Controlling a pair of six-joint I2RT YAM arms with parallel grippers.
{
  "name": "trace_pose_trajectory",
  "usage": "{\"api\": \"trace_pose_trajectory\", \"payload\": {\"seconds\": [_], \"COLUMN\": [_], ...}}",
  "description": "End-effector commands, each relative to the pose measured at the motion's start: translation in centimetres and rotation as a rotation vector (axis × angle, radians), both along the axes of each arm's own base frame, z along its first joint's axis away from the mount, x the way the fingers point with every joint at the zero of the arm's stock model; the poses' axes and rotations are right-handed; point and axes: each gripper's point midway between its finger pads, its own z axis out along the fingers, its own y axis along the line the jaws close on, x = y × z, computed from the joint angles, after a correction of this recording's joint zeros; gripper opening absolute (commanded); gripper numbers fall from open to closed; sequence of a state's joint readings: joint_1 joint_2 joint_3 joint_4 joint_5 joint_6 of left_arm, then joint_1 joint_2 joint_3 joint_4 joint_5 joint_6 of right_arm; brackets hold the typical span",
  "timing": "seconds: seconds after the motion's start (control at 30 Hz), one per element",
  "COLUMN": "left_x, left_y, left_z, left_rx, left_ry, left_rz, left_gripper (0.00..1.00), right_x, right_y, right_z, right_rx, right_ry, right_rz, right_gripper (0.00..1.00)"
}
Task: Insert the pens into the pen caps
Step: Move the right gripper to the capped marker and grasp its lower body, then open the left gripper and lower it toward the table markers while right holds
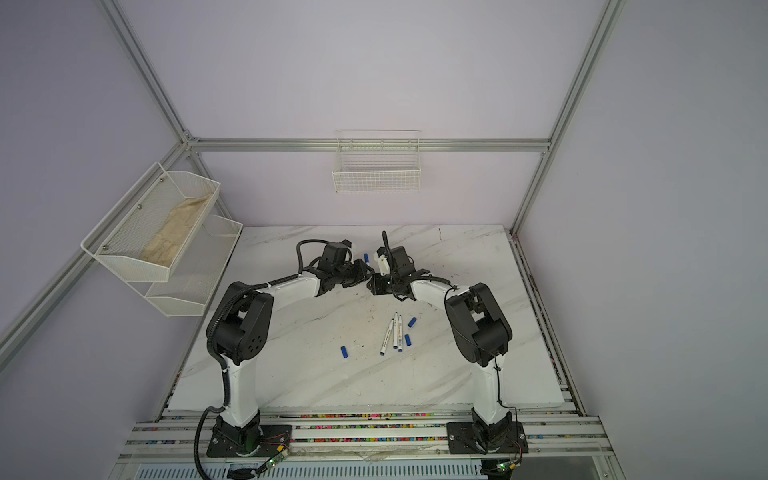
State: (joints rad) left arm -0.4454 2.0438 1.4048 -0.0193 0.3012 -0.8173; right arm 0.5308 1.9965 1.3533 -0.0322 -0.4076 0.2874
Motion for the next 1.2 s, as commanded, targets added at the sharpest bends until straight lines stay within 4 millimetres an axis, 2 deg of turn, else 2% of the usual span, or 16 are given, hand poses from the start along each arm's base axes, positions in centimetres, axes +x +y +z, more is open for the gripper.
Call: {"api": "trace_pose_trajectory", "payload": {"seconds": [0.0, 0.17, 0.4, 0.57, 0.67, 0.77, 0.93, 1.17], "left_x": [-0.9, -2.5, -5.3, -6.7, -7.7, -8.7, -10.6, -14.5], "left_y": [-0.8, -0.9, 1.4, 3.8, 4.6, 4.0, 2.4, -0.7], "left_z": [3.3, 4.6, 6.1, 3.5, 2.1, 1.3, 0.5, 0.0], "left_rx": [-0.066, -0.09, 0.009, 0.205, 0.295, 0.331, 0.376, 0.398], "left_ry": [-0.082, -0.154, -0.277, -0.235, -0.217, -0.21, -0.213, -0.236], "left_rz": [-0.053, -0.116, -0.151, -0.132, -0.12, -0.154, -0.261, -0.5], "left_gripper": [0.41, 0.52, 0.58, 0.59, 0.59, 0.59, 0.59, 0.64], "right_x": [0.6, 1.4, 3.3, 3.8, 4.3, 4.6, 4.8, 4.9], "right_y": [-0.8, -2.3, -7.1, -9.7, -10.9, -11.4, -11.1, -11.2], "right_z": [1.6, 1.3, -0.3, -2.8, -3.8, -4.6, -5.8, -7.1], "right_rx": [0.014, 0.001, -0.067, -0.261, -0.354, -0.403, -0.418, -0.439], "right_ry": [-0.038, -0.028, 0.026, 0.052, 0.061, 0.072, 0.089, 0.103], "right_rz": [-0.044, -0.116, -0.313, -0.359, -0.375, -0.38, -0.359, -0.349], "right_gripper": [0.05, 0.04, 0.03, 0.04, 0.04, 0.05, 0.06, 0.08]}}
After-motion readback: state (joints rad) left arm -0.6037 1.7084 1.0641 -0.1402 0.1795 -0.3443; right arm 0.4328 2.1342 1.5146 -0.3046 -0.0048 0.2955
